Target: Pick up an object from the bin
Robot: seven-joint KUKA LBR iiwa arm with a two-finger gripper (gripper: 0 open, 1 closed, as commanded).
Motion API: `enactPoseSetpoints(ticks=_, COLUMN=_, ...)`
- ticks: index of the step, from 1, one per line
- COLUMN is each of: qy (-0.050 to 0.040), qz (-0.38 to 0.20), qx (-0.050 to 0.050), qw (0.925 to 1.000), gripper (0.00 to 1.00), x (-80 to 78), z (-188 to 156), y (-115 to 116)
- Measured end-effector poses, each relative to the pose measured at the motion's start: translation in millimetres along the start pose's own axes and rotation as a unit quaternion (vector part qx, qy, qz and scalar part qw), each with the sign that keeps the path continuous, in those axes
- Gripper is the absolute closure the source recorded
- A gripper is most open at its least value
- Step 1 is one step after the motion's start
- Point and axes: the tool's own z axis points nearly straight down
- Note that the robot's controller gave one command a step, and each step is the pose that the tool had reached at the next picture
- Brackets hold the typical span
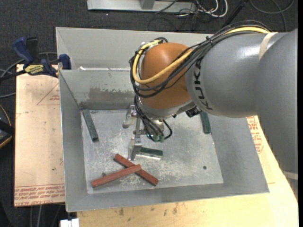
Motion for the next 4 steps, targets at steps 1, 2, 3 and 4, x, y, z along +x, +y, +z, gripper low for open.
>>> enactPoseSetpoints(ticks=1, qy=-0.0033, qz=0.001, qx=0.000, qw=1.0000, gripper=0.00, x=-1.9, z=-3, y=-1)
enactPoseSetpoints(ticks=2, qy=-0.0077, qz=-0.128, qx=-0.001, qw=0.9918, gripper=1.00, x=13.1, z=88, y=-13)
enactPoseSetpoints(ticks=3, qy=-0.0167, qz=-0.127, qx=-0.003, qw=0.9918, gripper=0.00, x=10.7, z=90, y=-11)
enactPoseSetpoints(ticks=4, qy=-0.0166, qz=-0.127, qx=-0.003, qw=0.9918, gripper=0.00, x=10.7, z=90, y=-11)
